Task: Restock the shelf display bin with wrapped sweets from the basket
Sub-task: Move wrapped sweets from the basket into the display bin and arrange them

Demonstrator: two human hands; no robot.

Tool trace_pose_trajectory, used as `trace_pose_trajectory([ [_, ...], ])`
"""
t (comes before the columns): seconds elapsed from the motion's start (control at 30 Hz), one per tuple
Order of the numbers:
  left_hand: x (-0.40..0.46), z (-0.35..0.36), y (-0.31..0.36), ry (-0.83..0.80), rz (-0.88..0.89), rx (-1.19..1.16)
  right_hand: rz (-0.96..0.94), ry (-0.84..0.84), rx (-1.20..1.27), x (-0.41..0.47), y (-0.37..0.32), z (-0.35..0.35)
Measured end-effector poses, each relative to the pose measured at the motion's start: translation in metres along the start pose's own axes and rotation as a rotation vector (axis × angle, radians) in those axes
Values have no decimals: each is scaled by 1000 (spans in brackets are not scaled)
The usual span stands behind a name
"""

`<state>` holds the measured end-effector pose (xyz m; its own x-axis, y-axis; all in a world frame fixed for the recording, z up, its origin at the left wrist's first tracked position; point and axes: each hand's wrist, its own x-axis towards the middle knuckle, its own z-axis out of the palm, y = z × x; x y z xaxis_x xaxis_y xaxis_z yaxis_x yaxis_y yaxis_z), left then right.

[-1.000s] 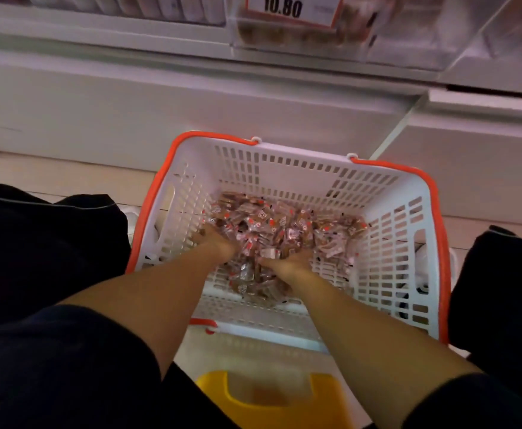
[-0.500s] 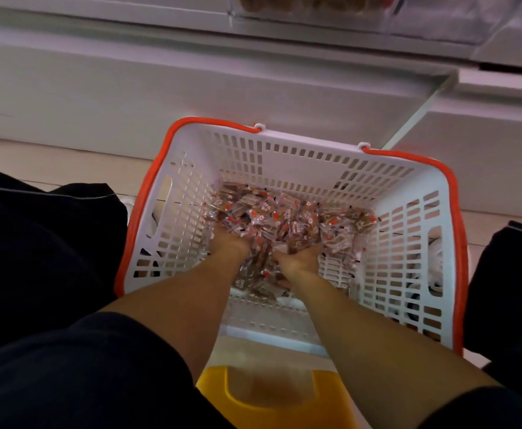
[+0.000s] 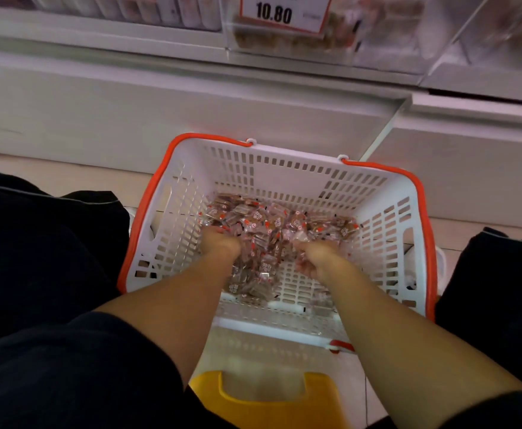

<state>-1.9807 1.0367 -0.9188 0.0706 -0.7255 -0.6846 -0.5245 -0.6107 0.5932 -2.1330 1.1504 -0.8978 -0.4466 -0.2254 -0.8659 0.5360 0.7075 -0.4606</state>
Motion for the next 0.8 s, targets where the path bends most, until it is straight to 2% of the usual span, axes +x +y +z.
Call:
trace_pose_trajectory([
  [0.1,-12,-9,7,-10,-12,-43,-40,-131,-142,-15,-12,-12],
  [0.23,-22,-18,11,-255,-14,-126,-189,-158,-351,-28,-21,-22],
  [0.3,-30,-24,17,-449,-70,-225,-211,-222,-300,-34,-24,-28],
  [0.4,-31,-29,27,-637,-145,-470,-170,-342,-108,-42,-30,-37],
  [0.5,-35,-32,40,-705,-114,-654,-215,-297,-85,-53,-41,-47],
  [0.57,-38,-34,53,-706,-36,-667,-331,-211,-185,-63,-53,-55],
  [0.63,-43,-38,72,-721,64,-564,-469,-239,-318,-82,-75,-64],
  [0.73,-69,-51,119,-768,355,-131,-618,-425,-477,-121,-121,-77],
  [0.8,-95,-58,155,-803,559,138,-685,-476,-596,-148,-152,-85],
])
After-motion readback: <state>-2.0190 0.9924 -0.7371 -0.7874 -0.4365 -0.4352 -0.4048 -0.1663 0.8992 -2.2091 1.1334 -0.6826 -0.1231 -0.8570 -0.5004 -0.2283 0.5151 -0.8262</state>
